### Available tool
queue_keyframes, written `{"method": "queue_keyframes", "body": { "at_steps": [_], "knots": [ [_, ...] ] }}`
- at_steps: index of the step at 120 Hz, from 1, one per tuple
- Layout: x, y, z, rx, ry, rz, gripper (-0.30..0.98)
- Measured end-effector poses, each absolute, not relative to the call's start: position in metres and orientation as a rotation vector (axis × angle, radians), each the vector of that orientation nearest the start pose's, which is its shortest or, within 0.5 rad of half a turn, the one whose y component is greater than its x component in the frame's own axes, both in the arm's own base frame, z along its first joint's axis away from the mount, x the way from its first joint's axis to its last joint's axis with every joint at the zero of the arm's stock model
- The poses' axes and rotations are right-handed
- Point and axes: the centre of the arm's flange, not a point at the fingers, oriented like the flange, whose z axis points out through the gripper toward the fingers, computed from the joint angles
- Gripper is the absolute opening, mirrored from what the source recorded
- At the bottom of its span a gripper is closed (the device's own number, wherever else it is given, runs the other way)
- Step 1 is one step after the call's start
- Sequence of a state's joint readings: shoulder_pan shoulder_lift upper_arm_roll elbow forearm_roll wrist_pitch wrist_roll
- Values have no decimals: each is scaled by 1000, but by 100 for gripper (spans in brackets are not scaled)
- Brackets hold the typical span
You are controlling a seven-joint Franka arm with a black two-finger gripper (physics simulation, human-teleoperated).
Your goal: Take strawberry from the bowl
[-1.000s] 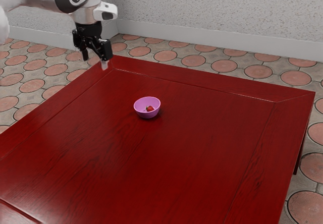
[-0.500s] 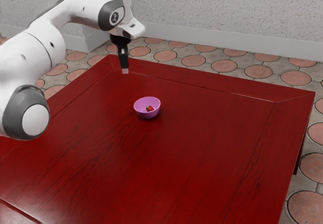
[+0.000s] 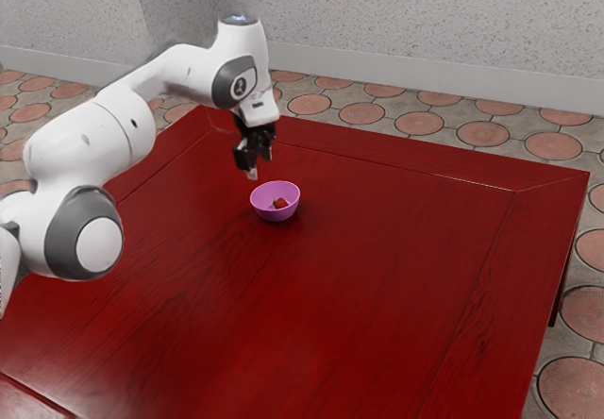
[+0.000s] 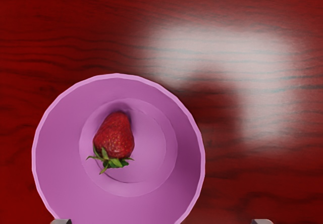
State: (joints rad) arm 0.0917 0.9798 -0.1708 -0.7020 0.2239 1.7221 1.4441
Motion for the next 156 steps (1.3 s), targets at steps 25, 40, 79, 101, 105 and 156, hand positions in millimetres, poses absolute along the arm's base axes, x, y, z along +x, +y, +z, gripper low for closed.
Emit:
{"method": "queue_keyframes", "body": {
  "at_steps": [25,40,79,101,105,156],
  "knots": [
    [807,35,353,-2112,2141,-52,42],
    [813,35,332,-2043,2194,-70,42],
    [816,29,285,-1936,2313,-78,30],
    [818,30,272,-1897,2335,-93,29],
    [819,30,270,-1892,2337,-97,30],
    [821,21,255,-1857,2367,-143,31]
  ]
}}
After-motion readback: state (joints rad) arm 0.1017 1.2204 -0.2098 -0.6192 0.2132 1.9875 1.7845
